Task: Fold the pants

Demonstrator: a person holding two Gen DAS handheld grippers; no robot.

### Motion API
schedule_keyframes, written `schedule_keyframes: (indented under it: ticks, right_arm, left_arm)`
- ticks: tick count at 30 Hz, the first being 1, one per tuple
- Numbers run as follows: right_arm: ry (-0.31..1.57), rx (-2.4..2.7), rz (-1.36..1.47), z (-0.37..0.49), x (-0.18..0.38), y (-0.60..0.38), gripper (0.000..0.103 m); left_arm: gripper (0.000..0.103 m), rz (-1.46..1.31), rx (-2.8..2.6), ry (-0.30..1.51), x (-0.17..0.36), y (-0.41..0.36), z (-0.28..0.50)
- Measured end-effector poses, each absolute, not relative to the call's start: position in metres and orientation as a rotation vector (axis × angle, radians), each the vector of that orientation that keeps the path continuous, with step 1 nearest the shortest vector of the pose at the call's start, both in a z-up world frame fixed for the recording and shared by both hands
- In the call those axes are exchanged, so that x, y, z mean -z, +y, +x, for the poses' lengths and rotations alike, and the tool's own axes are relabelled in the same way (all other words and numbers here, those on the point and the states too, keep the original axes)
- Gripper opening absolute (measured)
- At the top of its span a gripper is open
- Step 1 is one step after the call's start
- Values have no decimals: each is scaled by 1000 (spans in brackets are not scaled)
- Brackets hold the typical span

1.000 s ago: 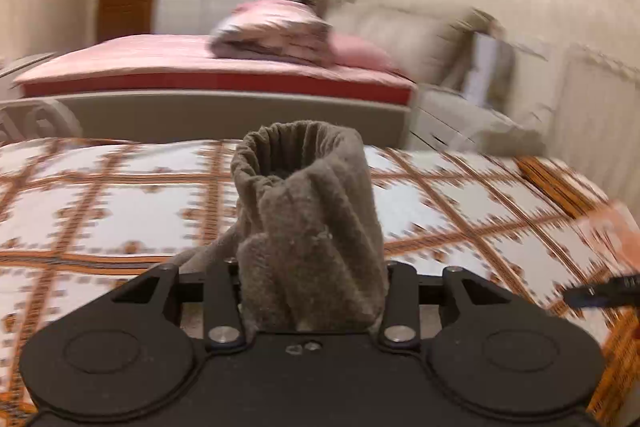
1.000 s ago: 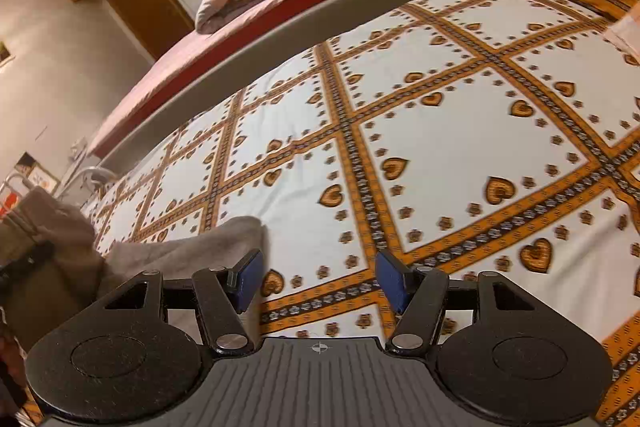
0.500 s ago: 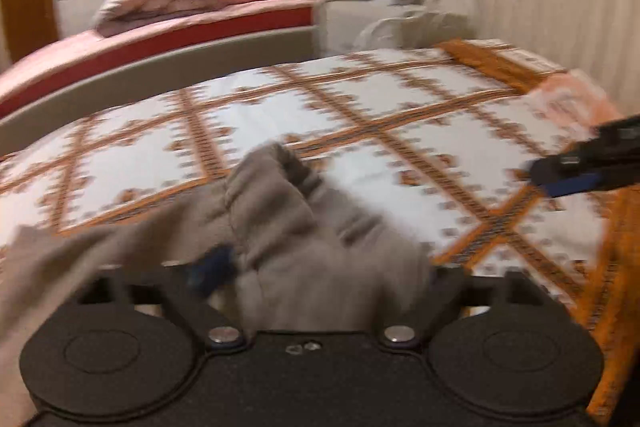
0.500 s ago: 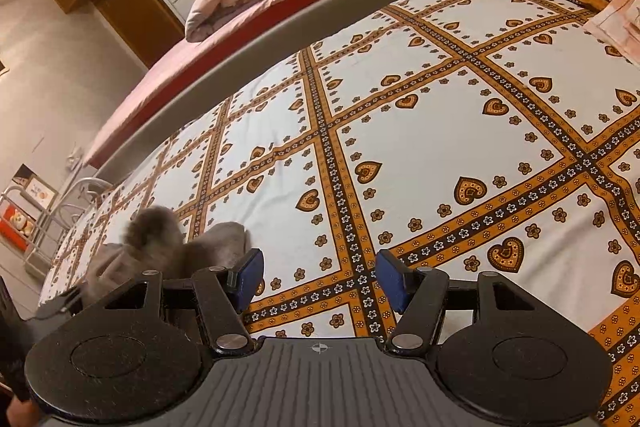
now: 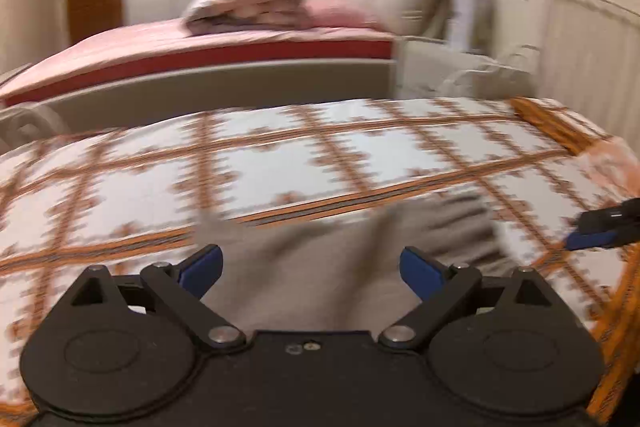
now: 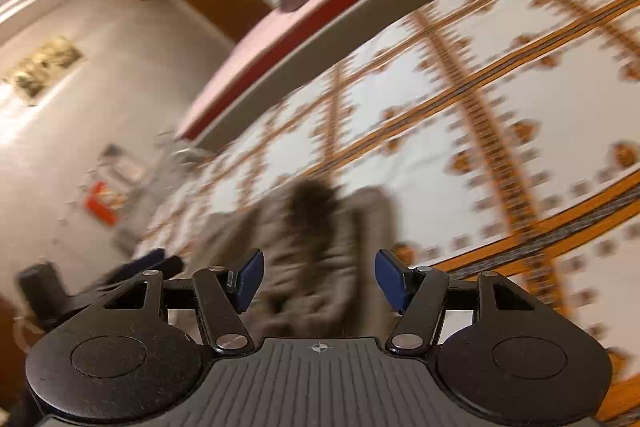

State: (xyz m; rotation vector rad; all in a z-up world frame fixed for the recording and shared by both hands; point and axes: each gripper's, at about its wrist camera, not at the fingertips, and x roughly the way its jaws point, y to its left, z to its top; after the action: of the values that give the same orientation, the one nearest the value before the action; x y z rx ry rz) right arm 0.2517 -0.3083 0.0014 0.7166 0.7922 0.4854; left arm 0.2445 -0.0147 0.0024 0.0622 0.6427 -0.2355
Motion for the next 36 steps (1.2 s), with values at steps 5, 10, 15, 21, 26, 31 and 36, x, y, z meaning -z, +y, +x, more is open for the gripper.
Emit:
schedule_keyframes:
  ticks: [5, 10, 15, 21, 26, 31, 36]
  right_arm:
    - [861, -559, 791, 259, 12, -282, 62]
    - [897, -554, 784, 263, 17, -269, 62]
    - [838, -526, 814, 264, 10, -270, 62]
    - [947, -504, 748, 262, 20, -246, 62]
    - [947, -451, 742, 274, 25, -236, 62]
    - [950, -426, 794, 261, 22, -245, 62]
    - [1003, -479, 845, 255, 28, -245, 62]
  left_arm:
    - [89, 23, 126, 684, -4, 50, 233]
    - [89, 22, 92, 719, -1, 79, 220]
    - [89, -31, 83, 747, 3, 93, 212]
    - [89, -74, 82, 741, 3, 99, 206]
    - [89, -90, 81, 727, 0, 100, 206]
    - [89, -97, 72, 728, 1, 108, 204]
    - [89, -115, 43, 739, 3, 116, 206]
